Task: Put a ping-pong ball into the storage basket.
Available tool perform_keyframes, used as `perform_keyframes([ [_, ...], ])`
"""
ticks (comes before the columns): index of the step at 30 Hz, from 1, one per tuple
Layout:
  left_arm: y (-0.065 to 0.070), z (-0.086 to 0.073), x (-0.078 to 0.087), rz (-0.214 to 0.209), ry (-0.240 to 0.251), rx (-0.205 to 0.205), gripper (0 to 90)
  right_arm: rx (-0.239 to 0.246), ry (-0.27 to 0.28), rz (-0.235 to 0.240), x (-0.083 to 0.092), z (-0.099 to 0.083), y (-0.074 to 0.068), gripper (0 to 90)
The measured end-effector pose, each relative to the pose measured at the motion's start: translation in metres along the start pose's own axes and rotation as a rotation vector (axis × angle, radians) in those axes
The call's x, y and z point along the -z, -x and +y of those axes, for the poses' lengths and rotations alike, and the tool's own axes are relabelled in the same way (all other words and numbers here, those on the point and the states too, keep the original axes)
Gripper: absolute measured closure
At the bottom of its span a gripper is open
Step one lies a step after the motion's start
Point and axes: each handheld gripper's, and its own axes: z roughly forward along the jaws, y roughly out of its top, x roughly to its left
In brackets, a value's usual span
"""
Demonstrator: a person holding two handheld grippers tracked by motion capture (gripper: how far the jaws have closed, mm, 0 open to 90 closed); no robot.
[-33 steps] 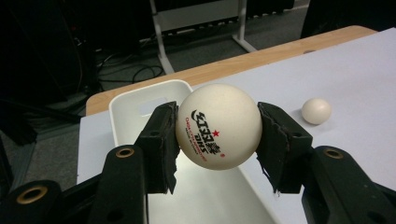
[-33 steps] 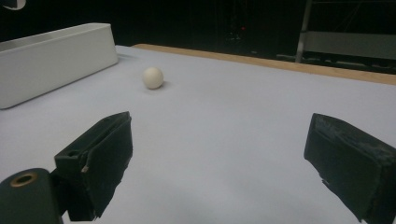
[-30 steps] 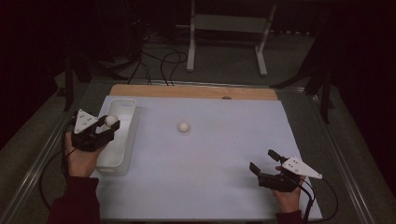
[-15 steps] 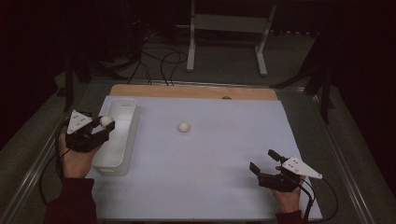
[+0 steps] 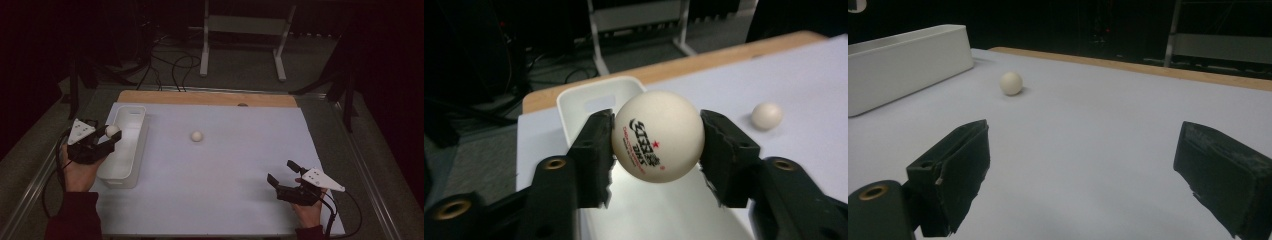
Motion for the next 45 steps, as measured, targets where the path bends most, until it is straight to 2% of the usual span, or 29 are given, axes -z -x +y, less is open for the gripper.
perform_keyframes([
  [2,0.002,0.001,-0.001,0.026,-0.004,0.013,13.9,-0.001,0.002,-0.001,0.0,0.0,0.0,7.7],
  [6,0.005,0.004,-0.002,0.05,-0.017,-0.001,4.2,0.001,0.002,-0.002,0.0,0.0,0.0,7.7],
  [19,0.018,0.003,-0.013,0.018,-0.031,-0.021,2.8,-0.001,0.003,-0.001,0.0,0.0,0.0,7.7],
  [25,0.029,0.001,-0.017,0.004,-0.013,-0.025,3.9,-0.001,0.005,0.0,0.0,0.0,0.0,7.7],
  [30,0.033,0.002,-0.019,-0.011,-0.011,-0.024,4.0,0.0,0.005,0.0,0.0,0.0,0.0,7.7],
  [35,0.043,0.004,-0.024,-0.032,-0.018,-0.021,4.1,-0.002,0.006,0.001,0.0,0.001,0.0,7.7],
  [45,0.066,0.011,-0.034,-0.082,-0.011,-0.043,4.2,-0.001,0.006,0.004,-0.001,0.001,0.001,7.7],
])
